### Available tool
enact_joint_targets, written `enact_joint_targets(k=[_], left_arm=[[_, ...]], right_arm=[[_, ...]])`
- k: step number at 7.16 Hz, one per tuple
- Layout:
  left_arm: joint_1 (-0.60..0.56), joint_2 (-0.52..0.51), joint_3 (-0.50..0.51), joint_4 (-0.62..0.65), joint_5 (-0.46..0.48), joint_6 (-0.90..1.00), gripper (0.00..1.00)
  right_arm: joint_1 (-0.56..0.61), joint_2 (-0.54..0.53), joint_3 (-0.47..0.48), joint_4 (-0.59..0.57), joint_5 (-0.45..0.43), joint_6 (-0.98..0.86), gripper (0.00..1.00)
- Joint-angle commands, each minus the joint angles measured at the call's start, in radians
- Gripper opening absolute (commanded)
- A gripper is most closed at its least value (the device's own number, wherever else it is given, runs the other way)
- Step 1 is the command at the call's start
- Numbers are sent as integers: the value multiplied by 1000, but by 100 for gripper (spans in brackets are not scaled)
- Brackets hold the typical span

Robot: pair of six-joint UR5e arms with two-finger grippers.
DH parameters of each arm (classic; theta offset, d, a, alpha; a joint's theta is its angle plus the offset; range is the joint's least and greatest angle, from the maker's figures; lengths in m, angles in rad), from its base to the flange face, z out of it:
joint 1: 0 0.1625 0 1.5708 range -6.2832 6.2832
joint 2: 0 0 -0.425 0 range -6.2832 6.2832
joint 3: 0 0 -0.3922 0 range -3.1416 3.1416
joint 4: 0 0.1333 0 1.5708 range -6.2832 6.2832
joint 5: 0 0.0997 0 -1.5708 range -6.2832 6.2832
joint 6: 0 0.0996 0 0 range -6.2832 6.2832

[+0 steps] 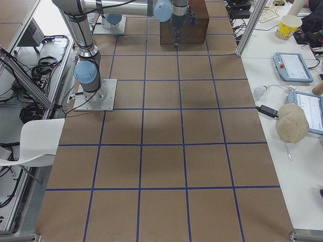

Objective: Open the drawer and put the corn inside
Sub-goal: 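Hook the white drawer handle with the left gripper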

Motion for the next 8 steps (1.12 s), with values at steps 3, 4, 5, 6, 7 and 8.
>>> enact_joint_targets(k=[3,4,5,6,7,8], left_arm=[[0,-6,-2,4,2,3,100],[2,-6,-1,6,3,3,100],[6,-1,-2,12,8,9,100],[37,-1,-2,13,8,54,100],[61,-3,-5,12,8,54,100],[63,-3,-2,13,8,52,100]], right_arm=[[0,1,0,0,0,0,100],[0,1,0,0,2,0,100],[0,1,0,-1,0,0,100],[0,1,0,0,0,0,100],[0,1,0,-1,0,0,100],[0,1,0,-1,0,0,100]])
